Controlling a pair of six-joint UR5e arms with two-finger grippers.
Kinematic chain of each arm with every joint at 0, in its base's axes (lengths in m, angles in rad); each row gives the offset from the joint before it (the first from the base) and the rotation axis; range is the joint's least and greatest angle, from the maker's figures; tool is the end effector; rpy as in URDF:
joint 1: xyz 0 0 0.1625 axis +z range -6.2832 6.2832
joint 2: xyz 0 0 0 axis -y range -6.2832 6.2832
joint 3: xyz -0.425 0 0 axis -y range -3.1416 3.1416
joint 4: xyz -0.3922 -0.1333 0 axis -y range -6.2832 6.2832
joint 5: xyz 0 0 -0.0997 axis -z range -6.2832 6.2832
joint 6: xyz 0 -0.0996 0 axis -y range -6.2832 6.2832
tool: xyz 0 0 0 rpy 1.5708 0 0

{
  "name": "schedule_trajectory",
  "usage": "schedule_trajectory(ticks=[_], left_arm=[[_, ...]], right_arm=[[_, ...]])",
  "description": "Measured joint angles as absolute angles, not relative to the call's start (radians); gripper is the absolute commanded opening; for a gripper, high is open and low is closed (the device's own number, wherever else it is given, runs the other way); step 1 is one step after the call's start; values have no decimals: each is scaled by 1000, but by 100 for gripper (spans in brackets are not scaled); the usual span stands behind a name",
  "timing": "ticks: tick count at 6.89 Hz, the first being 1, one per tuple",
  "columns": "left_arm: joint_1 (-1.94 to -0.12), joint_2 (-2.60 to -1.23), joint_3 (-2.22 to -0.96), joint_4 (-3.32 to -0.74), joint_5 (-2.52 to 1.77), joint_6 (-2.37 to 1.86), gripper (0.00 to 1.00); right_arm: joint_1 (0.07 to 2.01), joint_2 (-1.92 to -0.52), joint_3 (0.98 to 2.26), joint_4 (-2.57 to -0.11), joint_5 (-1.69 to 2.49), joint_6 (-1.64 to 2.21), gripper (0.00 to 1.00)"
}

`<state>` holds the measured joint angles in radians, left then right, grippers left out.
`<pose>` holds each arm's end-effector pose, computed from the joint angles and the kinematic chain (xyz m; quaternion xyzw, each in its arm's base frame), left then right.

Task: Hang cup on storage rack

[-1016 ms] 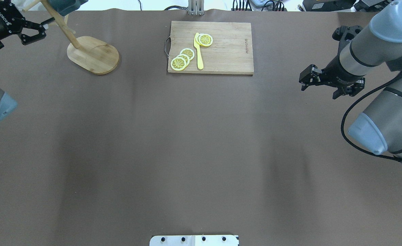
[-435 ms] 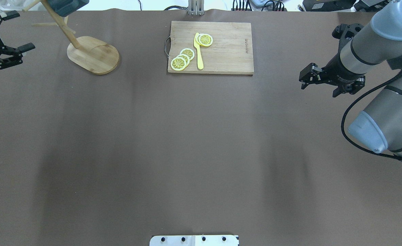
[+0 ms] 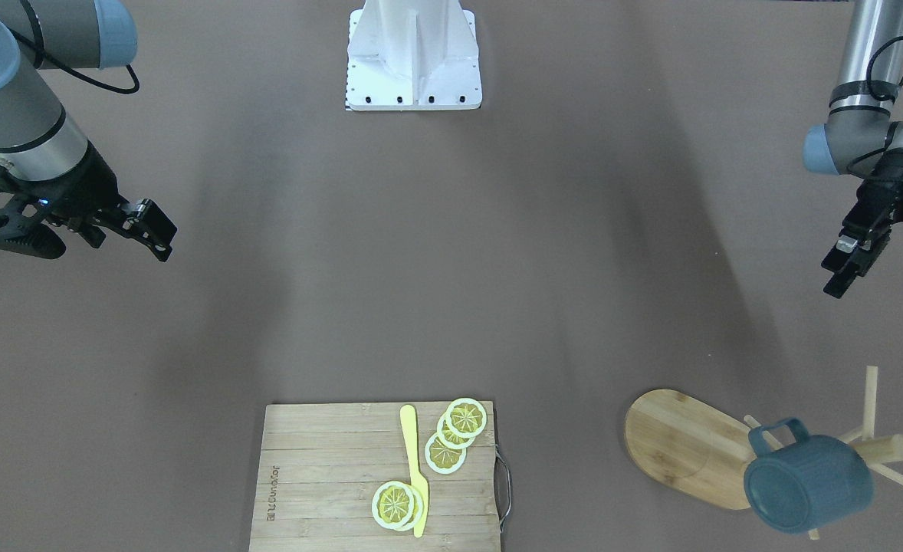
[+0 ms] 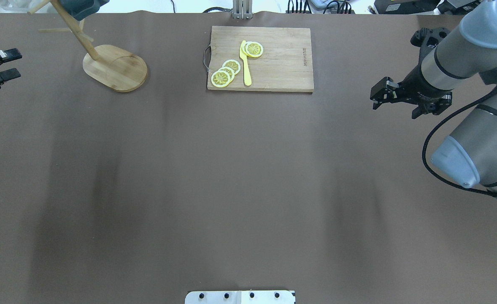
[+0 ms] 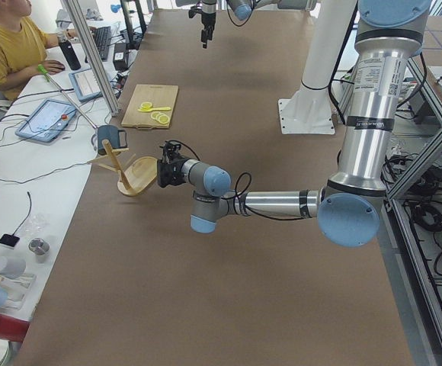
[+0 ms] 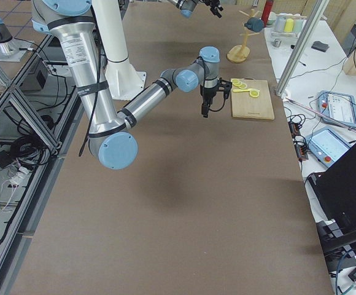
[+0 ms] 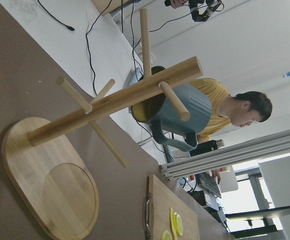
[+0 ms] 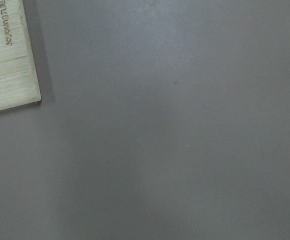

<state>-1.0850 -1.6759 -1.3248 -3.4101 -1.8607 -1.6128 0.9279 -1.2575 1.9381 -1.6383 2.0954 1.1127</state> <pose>0.1477 -0.5043 0.5292 0.2874 0.6917 -0.2575 0.6105 -0.2731 -0.5038 0.3332 -0.0040 -0.3822 0.1382 0.9137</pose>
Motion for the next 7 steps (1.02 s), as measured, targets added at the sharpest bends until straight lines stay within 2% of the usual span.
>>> schedule_trajectory(ticks=[3,7], left_arm=[[-1127,-1662,-1318,-3321,-1786,-1228,98],[-1181,-1634,-1334,-2990,-1739,-657,98]], right_arm=[[940,-1259,1937,-1638,2087,1094,100],[1061,-1296,1924,-1644,2086,891,100]])
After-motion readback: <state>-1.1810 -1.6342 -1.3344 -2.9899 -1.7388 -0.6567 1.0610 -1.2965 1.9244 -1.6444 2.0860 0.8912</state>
